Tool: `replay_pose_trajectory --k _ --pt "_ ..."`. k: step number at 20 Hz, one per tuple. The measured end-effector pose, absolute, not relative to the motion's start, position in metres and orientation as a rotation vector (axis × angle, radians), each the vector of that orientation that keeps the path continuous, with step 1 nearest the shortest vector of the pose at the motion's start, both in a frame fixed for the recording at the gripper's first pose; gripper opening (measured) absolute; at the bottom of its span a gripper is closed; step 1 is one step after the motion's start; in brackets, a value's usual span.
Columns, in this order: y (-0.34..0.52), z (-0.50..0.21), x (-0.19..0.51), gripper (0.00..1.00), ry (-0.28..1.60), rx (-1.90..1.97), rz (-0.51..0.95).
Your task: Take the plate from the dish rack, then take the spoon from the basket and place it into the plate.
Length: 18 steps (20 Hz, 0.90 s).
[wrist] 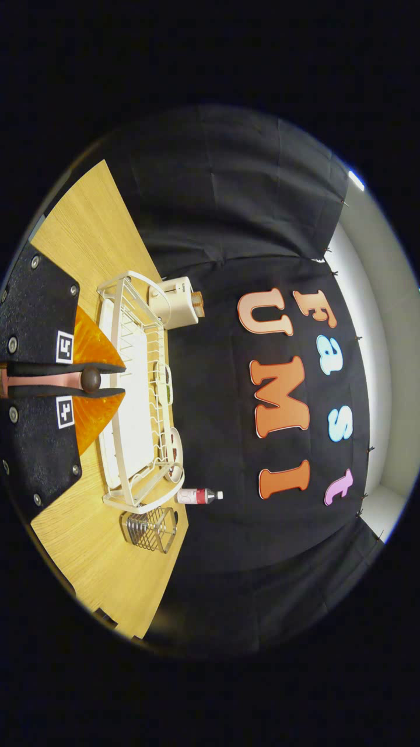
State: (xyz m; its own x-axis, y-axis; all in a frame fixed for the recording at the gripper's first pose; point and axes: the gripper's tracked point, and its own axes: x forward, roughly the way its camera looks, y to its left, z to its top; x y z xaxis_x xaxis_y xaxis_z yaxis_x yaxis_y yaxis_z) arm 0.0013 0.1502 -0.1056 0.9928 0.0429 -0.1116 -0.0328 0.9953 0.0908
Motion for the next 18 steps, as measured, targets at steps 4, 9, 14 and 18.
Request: replay_pose_trajectory --k 4,9,14,18 --pt "0.160 -0.120 0.005 0.06 0.136 0.066 0.062" --pt "0.172 -0.126 0.005 0.08 0.145 0.042 0.090" --pt "0.171 -0.133 0.002 0.19 0.175 0.043 0.095" --pt "0.164 -0.128 0.000 0.46 0.170 0.046 0.090"
